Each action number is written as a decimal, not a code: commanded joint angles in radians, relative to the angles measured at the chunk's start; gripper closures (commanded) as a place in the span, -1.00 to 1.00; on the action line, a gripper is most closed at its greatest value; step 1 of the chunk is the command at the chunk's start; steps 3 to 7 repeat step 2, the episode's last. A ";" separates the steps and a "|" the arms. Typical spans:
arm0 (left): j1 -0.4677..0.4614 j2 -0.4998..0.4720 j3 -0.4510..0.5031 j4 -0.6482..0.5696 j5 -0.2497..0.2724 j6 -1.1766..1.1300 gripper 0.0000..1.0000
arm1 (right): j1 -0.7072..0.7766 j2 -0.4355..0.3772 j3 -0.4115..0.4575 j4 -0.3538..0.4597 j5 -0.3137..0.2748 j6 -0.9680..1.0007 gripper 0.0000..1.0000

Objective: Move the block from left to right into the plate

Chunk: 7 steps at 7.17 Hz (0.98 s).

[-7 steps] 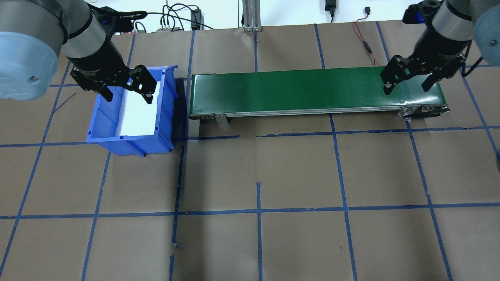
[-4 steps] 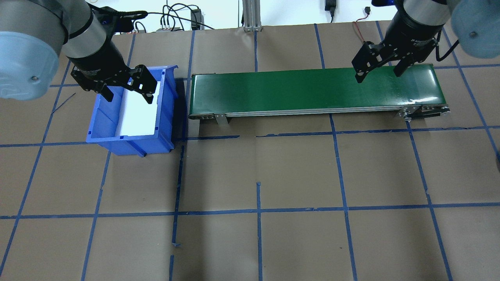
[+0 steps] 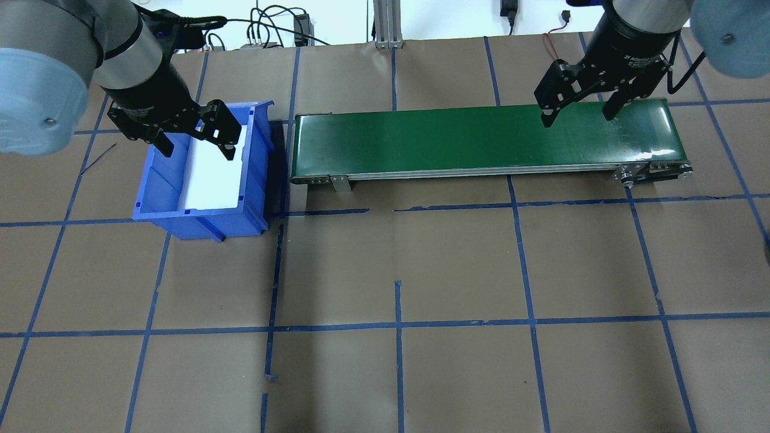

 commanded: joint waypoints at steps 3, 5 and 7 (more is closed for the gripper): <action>0.003 -0.002 0.000 0.007 -0.001 0.003 -1.00 | -0.001 0.002 0.001 -0.002 -0.045 0.014 -1.00; 0.003 -0.002 0.000 0.007 -0.001 0.003 -1.00 | -0.001 0.002 0.001 -0.002 -0.045 0.014 -1.00; 0.003 -0.002 0.000 0.007 -0.001 0.003 -1.00 | -0.001 0.002 0.001 -0.002 -0.045 0.014 -1.00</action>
